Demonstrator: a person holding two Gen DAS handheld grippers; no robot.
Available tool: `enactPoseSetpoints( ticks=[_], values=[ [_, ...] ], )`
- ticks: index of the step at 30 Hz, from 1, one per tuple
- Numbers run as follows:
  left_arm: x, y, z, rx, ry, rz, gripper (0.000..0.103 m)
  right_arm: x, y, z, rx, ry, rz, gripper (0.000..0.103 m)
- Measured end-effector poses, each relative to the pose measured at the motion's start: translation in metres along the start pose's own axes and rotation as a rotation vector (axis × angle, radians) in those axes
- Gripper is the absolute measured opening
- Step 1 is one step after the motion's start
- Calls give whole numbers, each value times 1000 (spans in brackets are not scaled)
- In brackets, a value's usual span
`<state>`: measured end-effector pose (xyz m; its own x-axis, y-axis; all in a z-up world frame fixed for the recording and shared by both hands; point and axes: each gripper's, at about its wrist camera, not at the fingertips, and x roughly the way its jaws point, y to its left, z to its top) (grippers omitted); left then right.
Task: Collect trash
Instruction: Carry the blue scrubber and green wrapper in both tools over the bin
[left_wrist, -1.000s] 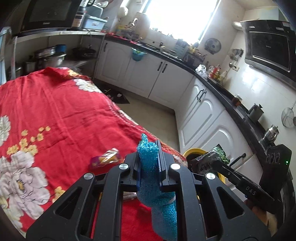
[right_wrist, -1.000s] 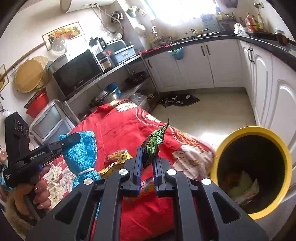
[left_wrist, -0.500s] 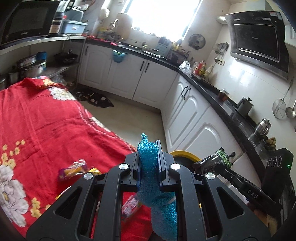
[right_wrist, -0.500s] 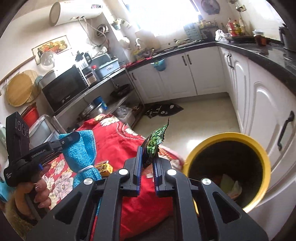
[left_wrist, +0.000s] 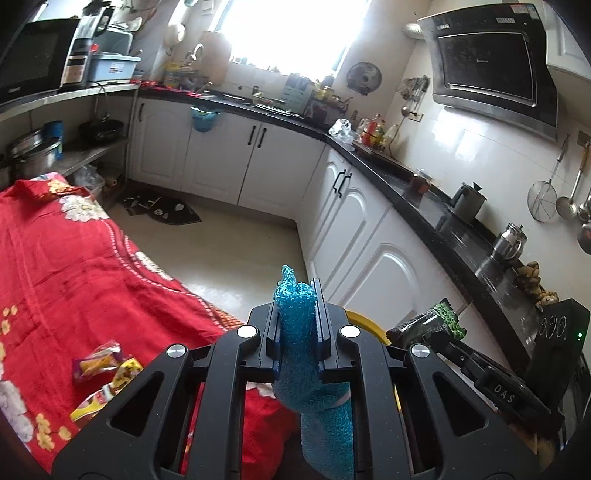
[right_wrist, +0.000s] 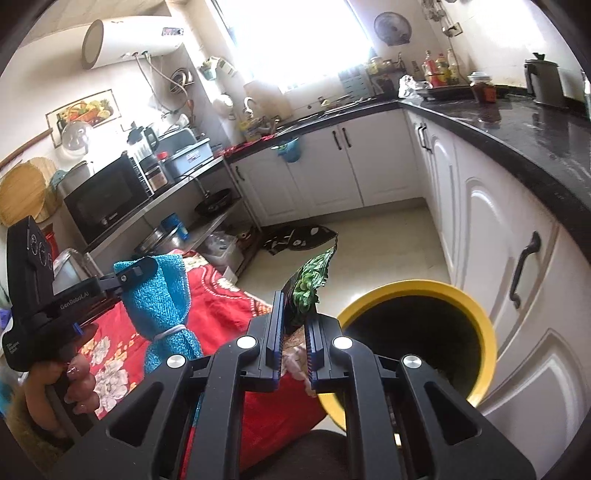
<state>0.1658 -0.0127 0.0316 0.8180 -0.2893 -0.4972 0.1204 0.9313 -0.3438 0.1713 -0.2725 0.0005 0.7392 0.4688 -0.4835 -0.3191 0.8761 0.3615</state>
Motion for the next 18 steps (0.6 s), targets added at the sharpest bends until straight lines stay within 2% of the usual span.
enactPoseSetpoints(
  ticks=[18],
  values=[
    [43, -48, 1, 67, 4, -52, 8, -14, -35, 1, 6, -39, -129, 10]
  ],
)
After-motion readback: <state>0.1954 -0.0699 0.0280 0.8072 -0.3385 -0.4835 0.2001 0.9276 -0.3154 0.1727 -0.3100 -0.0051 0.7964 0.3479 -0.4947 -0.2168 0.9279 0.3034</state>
